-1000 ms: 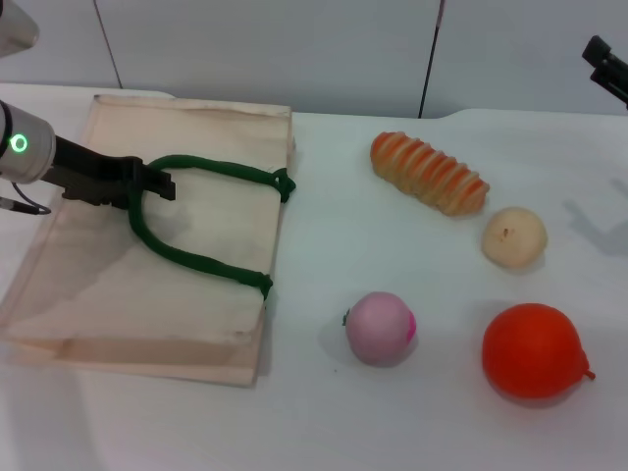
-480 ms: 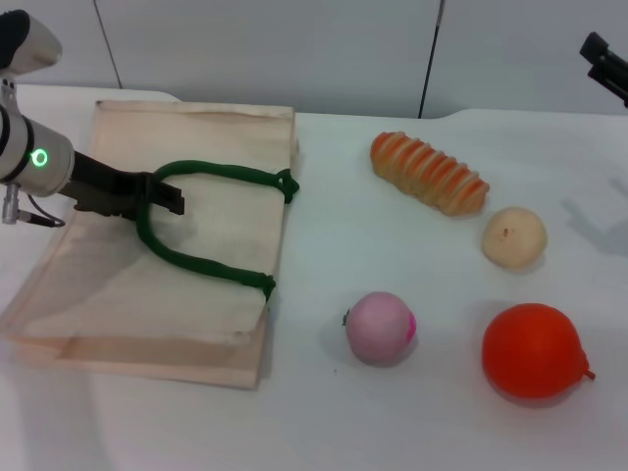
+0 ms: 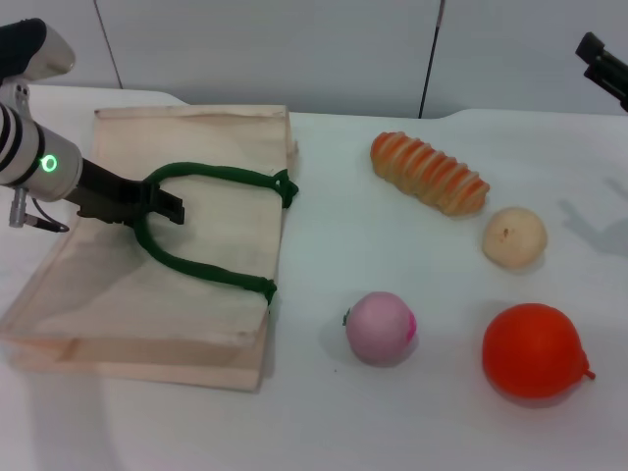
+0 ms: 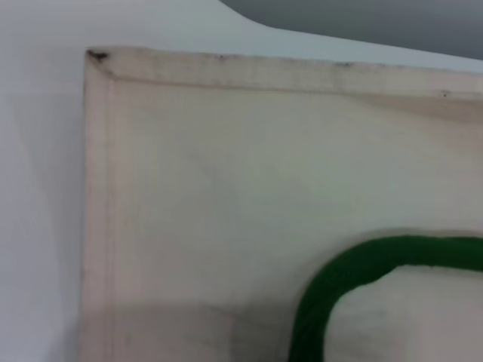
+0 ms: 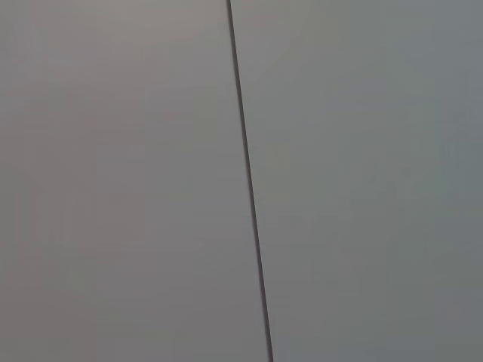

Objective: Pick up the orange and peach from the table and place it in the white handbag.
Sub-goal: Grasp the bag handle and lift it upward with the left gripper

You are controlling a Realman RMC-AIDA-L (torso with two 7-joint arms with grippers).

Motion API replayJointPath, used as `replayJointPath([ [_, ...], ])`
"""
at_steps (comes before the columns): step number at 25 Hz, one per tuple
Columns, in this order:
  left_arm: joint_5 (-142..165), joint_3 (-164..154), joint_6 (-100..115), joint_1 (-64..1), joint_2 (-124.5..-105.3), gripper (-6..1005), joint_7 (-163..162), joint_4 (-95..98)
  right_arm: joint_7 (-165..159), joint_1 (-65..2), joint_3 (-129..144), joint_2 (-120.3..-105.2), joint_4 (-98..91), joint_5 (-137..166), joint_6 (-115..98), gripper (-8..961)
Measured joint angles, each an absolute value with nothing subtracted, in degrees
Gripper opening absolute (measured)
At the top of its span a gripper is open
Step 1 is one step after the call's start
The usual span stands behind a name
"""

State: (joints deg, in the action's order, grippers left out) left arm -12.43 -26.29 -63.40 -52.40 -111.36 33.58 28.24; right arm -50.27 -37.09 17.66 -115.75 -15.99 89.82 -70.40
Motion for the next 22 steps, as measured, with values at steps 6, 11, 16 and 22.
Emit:
replayJointPath([
  [6, -12.38, -26.28, -63.18, -52.38, -111.35, 614, 33.67, 28.2, -50.27, -37.09, 17.66, -115.75, -15.99, 89.82, -70.4, 839],
  [11, -12.42, -26.28, -63.12, -52.34, -111.4, 493, 33.95, 28.1, -50.27, -37.1, 17.67, -115.75, -15.93, 89.82, -70.43, 837],
  [16, -12.4, -26.27, -62.83, -52.25, -111.53, 375, 34.09, 27.93, -50.27, -37.17, 17.66, -115.75, -15.91, 89.82, -70.58, 835],
  [22, -12.57, -26.27, -62.0, -52.06, -111.78, 257, 35.02, 27.51, -50.27, -37.15, 17.67, -115.75, -15.91, 89.82, -70.46, 833],
])
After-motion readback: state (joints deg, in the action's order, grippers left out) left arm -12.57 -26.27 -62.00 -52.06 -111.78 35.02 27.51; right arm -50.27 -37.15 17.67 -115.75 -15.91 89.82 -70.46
